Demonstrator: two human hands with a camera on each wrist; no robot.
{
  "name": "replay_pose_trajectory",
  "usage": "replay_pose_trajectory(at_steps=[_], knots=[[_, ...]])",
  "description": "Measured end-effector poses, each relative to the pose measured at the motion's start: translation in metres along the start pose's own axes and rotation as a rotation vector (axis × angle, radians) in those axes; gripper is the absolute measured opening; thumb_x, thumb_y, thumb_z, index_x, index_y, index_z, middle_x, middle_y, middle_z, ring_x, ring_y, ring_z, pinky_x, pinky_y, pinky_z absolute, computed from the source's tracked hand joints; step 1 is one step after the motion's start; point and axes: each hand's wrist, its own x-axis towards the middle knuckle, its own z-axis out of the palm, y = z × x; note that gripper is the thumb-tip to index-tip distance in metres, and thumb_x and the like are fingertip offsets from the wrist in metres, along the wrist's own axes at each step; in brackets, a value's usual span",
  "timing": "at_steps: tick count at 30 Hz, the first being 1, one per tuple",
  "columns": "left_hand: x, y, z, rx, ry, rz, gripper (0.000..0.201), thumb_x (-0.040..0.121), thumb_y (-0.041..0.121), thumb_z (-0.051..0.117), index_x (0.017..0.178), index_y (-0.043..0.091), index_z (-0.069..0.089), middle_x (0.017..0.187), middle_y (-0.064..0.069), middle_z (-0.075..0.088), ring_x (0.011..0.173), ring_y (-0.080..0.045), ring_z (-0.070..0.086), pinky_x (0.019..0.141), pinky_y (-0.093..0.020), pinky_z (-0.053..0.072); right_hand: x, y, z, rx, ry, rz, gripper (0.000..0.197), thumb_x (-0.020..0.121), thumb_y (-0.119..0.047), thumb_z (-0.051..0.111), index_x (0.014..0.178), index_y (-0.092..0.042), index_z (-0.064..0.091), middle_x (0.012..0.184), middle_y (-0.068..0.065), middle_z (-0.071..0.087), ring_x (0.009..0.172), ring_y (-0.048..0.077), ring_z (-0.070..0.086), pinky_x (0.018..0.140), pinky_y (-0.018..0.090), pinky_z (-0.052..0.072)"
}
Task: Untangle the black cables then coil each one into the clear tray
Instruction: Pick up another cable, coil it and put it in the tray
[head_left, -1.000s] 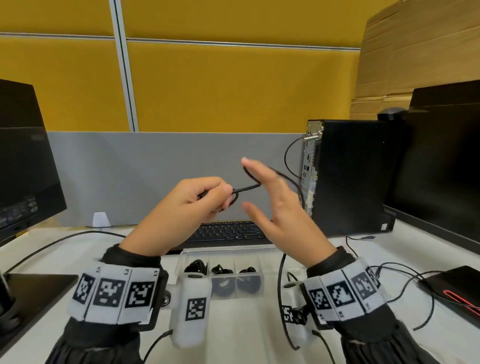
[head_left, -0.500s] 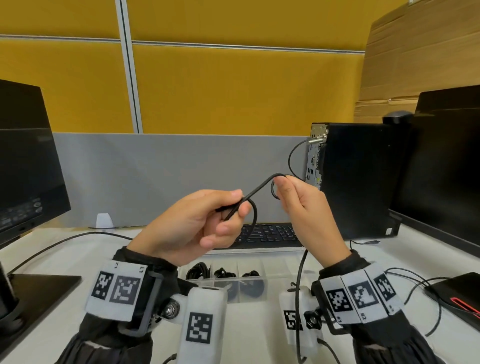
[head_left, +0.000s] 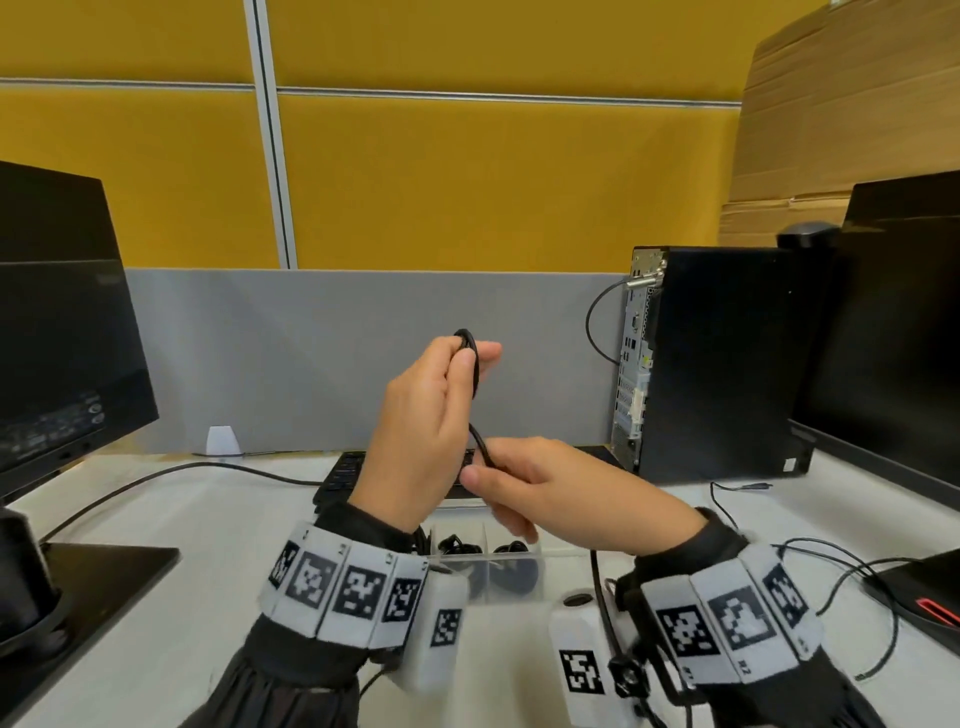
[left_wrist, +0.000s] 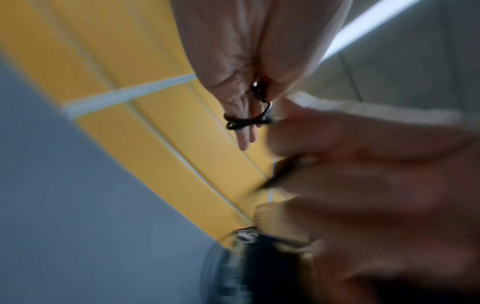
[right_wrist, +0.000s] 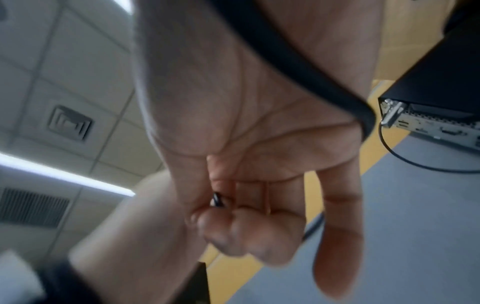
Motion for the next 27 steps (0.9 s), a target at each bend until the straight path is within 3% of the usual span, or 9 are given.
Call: replay_pose_trajectory(at_steps=[3,6,9,12,15,17,21,24,27], knots=[[-0.002,-0.013,-0.008,0.416,-0.076,0.143,0.041,0.097,0.037,0.023,0.097,0.012,0.054,0.085,0.002,0.064,0.080,-0.006,0.059,0.070,-0.024,0.045,-0.008,-0.002,-0.010,-0.029,0.052,-0.044,0.034,0.096,-0.037,0.046,0.071,-0.013,0.048,0.060,-0.006,0.041,0.055,0.005,0.037,0.058,0.022,0.034],[-0.003,-0.021,-0.017,0.546,-0.216,0.059,0.039,0.097,0.035,0.030,0.078,0.009,0.052,0.060,-0.007,0.053,0.054,-0.019,0.048,0.054,-0.034,0.037,-0.013,0.008,-0.022,-0.138,0.184,-0.006,0.042,0.095,-0.036,0.046,0.067,-0.005,0.042,0.058,-0.001,0.034,0.051,0.006,0.030,0.052,0.021,0.027],[-0.003,-0.020,-0.020,0.477,-0.368,-0.045,0.039,0.098,0.030,0.039,0.071,0.005,0.053,0.061,-0.014,0.054,0.054,-0.021,0.042,0.051,-0.027,0.029,-0.009,0.027,-0.027,-0.259,0.206,0.088,0.044,0.096,-0.039,0.044,0.067,-0.005,0.046,0.057,0.000,0.037,0.050,0.008,0.032,0.051,0.022,0.024],[-0.002,-0.017,-0.019,0.496,-0.483,-0.066,0.042,0.098,0.034,0.038,0.070,0.007,0.051,0.057,-0.005,0.047,0.052,-0.012,0.038,0.052,-0.025,0.028,-0.003,0.040,-0.025,-0.180,0.135,0.134,0.043,0.096,-0.036,0.046,0.071,-0.002,0.052,0.063,0.003,0.048,0.055,0.006,0.041,0.057,0.025,0.036],[0.000,-0.020,-0.019,0.720,-0.352,0.019,0.043,0.099,0.033,0.034,0.060,0.015,0.037,0.048,0.001,0.035,0.047,-0.016,0.034,0.048,-0.027,0.024,-0.008,0.039,-0.022,0.074,0.040,0.106,0.036,0.099,-0.034,0.042,0.079,-0.011,0.060,0.073,-0.005,0.062,0.063,0.007,0.053,0.054,0.016,0.040],[0.003,-0.021,-0.025,0.848,-0.205,0.032,0.042,0.096,0.029,0.037,0.056,0.019,0.031,0.043,0.003,0.029,0.042,-0.021,0.033,0.047,-0.030,0.024,-0.015,0.035,-0.018,0.186,-0.111,0.076,0.043,0.100,-0.040,0.032,0.088,-0.015,0.064,0.080,-0.005,0.067,0.064,0.011,0.053,0.053,0.019,0.038],[0.005,-0.025,-0.046,0.932,-0.017,-0.004,0.042,0.091,0.012,0.053,0.055,0.015,0.032,0.039,0.007,0.017,0.036,-0.024,0.026,0.043,-0.023,0.019,-0.035,0.030,-0.019,0.300,-0.405,0.038,0.062,0.096,-0.051,0.022,0.099,-0.009,0.067,0.077,0.003,0.068,0.053,0.015,0.045,0.050,0.018,0.035],[0.007,-0.025,-0.055,0.961,0.079,-0.038,0.040,0.091,0.010,0.053,0.055,0.013,0.035,0.040,0.004,0.021,0.036,-0.024,0.026,0.045,-0.023,0.019,-0.044,0.024,-0.026,0.537,-0.282,0.054,0.064,0.096,-0.053,0.020,0.086,-0.016,0.070,0.056,0.004,0.062,0.042,0.012,0.032,0.045,0.023,0.022],[0.008,-0.032,-0.065,0.979,0.172,-0.088,0.039,0.093,0.011,0.049,0.056,0.009,0.039,0.042,-0.005,0.031,0.040,-0.028,0.033,0.048,-0.029,0.023,-0.049,0.022,-0.035,0.458,-0.238,0.040,0.053,0.094,-0.051,0.027,0.080,-0.021,0.068,0.049,0.000,0.055,0.043,0.013,0.024,0.045,0.024,0.017]])
